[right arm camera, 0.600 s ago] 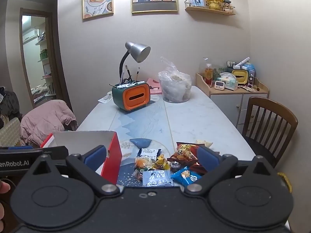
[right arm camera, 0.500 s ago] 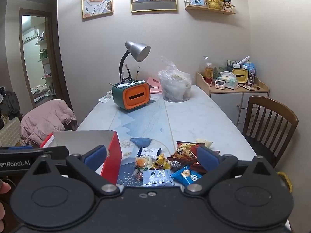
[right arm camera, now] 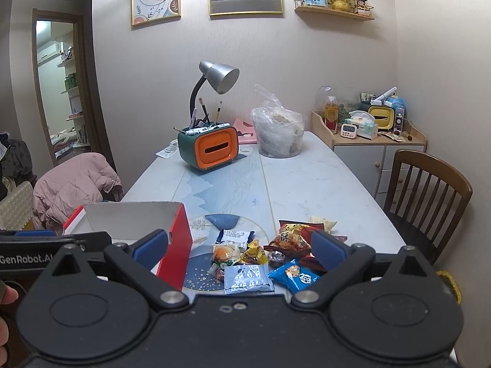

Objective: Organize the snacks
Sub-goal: 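Move both tools toward the snack pile beside the box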

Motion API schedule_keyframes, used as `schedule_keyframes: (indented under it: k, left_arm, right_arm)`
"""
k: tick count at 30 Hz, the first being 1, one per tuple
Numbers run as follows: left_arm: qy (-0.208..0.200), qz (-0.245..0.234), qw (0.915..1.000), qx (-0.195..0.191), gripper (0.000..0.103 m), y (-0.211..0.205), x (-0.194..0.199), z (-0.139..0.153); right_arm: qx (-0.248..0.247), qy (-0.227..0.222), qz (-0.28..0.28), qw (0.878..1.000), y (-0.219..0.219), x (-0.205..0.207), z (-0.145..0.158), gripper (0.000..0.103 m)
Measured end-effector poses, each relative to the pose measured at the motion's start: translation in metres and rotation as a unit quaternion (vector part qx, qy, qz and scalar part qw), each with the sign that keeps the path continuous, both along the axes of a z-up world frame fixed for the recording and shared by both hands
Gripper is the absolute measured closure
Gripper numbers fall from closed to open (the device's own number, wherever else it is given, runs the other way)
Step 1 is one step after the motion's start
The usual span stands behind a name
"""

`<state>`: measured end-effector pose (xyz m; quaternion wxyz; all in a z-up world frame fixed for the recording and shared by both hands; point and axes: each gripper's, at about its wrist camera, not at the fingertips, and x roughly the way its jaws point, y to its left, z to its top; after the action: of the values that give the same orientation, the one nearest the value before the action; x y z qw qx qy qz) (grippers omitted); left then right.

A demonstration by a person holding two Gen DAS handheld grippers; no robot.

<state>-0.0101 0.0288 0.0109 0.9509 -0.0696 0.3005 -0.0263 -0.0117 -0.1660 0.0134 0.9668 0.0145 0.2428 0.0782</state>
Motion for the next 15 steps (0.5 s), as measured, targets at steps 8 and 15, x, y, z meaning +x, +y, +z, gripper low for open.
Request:
schedule_keyframes:
  k: [8, 15]
  left_arm:
    - [0.003, 0.003, 1.0, 0.005, 0.01, -0.006, 0.0, -0.001]
    - [0.008, 0.007, 0.9998, 0.015, 0.01, -0.021, 0.004, -0.004]
  right_arm:
    - [-0.002, 0.003, -0.001, 1.0, -0.007, -0.001, -0.001, 0.002]
    - [0.006, 0.013, 0.003, 1.0, -0.022, 0.002, -0.005, 0.003]
